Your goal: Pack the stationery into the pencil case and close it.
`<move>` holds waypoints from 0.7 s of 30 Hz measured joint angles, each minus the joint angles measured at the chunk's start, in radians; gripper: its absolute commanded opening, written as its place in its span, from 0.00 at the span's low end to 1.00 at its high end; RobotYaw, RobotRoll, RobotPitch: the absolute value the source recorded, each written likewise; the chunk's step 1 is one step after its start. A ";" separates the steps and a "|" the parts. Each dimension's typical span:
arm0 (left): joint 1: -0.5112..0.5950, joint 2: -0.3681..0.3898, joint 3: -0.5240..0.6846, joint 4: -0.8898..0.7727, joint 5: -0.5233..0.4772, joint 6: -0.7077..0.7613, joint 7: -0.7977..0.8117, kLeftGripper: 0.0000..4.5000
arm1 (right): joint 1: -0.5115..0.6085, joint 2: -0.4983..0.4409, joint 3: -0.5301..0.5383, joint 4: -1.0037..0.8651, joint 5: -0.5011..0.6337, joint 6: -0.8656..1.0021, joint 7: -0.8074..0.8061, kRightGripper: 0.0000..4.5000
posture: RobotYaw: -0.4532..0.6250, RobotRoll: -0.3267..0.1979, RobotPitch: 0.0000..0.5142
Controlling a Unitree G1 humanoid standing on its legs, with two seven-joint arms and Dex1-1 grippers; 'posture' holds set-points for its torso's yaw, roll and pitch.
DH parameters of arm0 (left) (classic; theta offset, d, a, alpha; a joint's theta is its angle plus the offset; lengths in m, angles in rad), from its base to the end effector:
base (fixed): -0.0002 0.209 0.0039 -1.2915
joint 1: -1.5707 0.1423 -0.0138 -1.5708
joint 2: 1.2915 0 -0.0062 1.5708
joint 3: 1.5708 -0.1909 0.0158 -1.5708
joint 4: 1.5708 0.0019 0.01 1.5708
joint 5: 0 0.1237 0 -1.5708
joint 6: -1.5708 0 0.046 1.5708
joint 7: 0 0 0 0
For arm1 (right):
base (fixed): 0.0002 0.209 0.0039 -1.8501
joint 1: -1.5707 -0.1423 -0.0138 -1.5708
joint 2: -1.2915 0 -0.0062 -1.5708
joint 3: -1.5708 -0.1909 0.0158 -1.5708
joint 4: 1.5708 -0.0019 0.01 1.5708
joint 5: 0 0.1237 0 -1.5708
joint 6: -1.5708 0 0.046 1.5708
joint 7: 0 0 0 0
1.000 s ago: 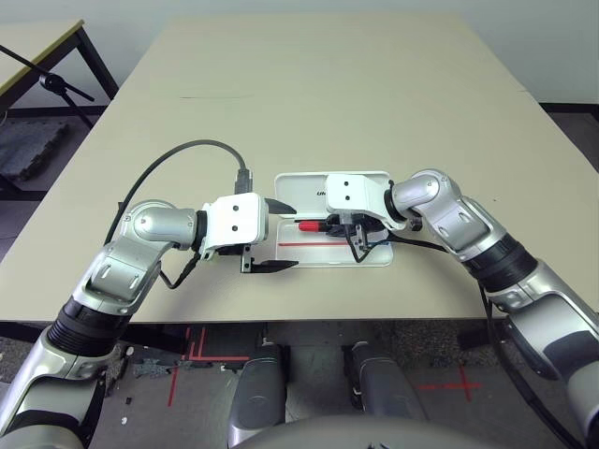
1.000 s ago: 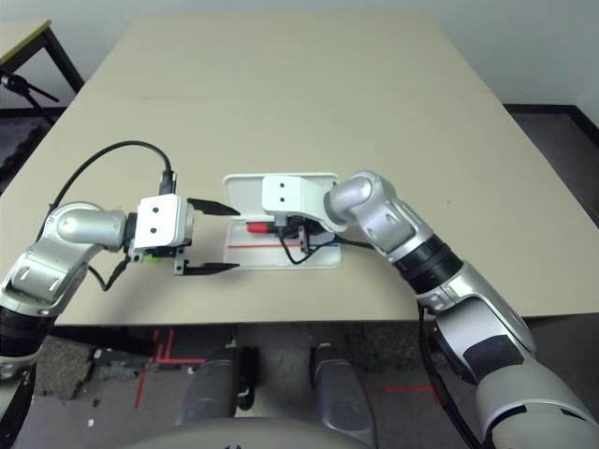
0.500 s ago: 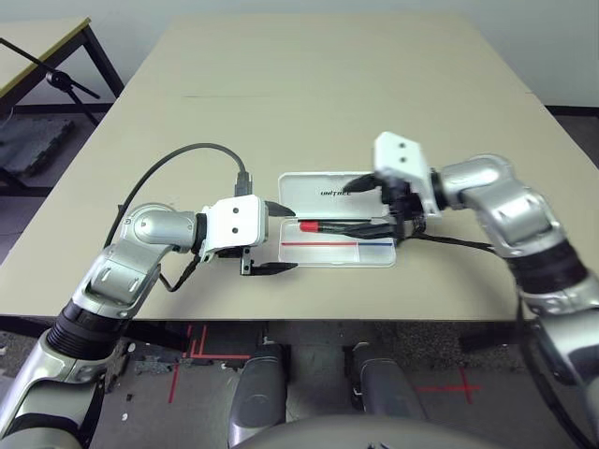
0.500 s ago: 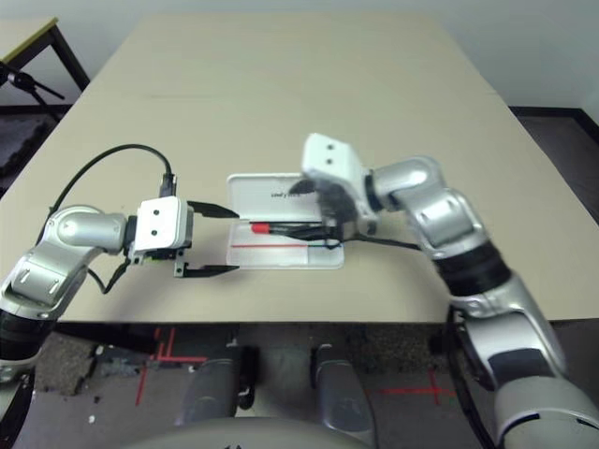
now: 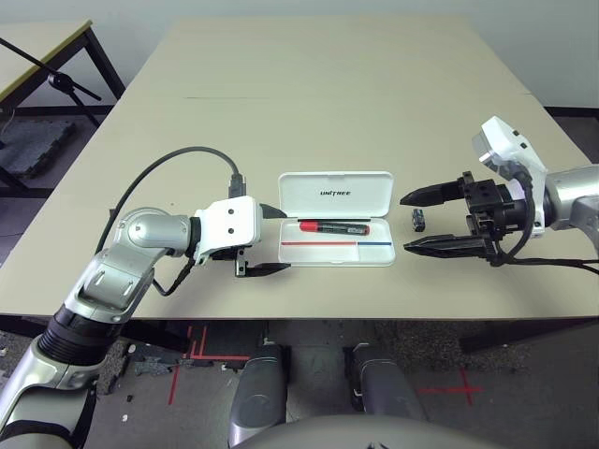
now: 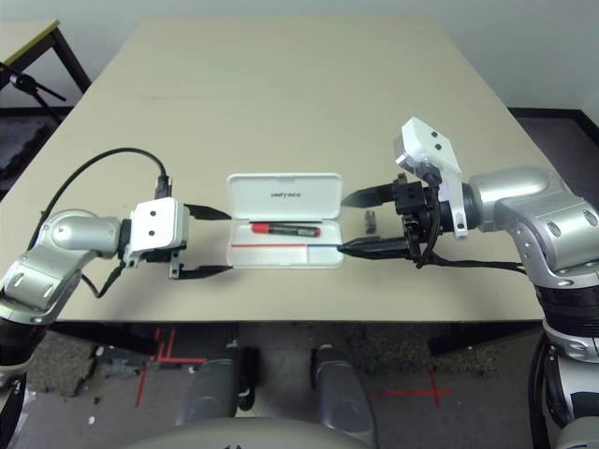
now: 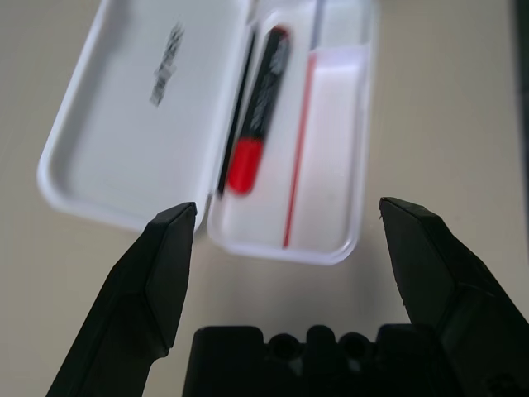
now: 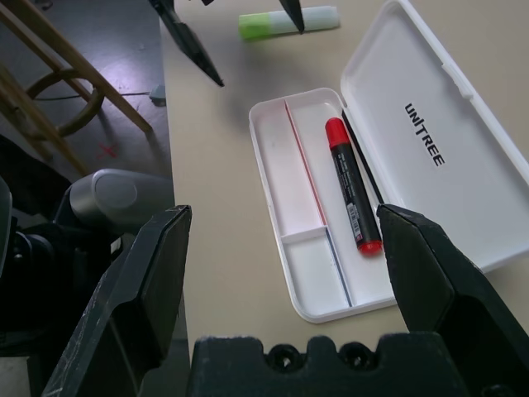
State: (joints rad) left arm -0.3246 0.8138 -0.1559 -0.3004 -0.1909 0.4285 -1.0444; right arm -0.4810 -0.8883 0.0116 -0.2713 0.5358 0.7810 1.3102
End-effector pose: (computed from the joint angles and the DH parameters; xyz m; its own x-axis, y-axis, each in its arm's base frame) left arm 0.2293 0.2290 0.1651 0.4167 -0.7532 -0.5090 0.8978 0.2530 0.3604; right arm 0.2399 -0.2500 0.2070 0.1692 0.8898 -0.4238 -0.9830 0.1832 -0.0078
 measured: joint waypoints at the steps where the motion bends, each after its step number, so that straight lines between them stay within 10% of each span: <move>1: -0.001 0.005 0.008 0.000 0.003 0.058 0.028 1.00 | 0.005 0.002 0.010 -0.001 0.000 -0.003 -0.006 0.99 | 0.49 0.62 0.20; 9: -0.057 0.019 0.069 0.012 0.012 0.497 0.209 1.00 | 0.017 0.005 0.058 0.002 -0.013 -0.041 -0.037 0.99 | 0.51 0.62 0.22; 21: -0.214 -0.159 0.151 0.214 -0.004 0.912 0.465 1.00 | -0.004 0.014 0.106 0.030 -0.050 -0.084 -0.042 0.99 | 0.50 0.62 0.20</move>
State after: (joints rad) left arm -0.5388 0.6543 -0.0044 -0.0863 -0.1945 1.3408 -0.5797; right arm -0.4845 -0.8741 0.1175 -0.2409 0.4859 0.6969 1.2679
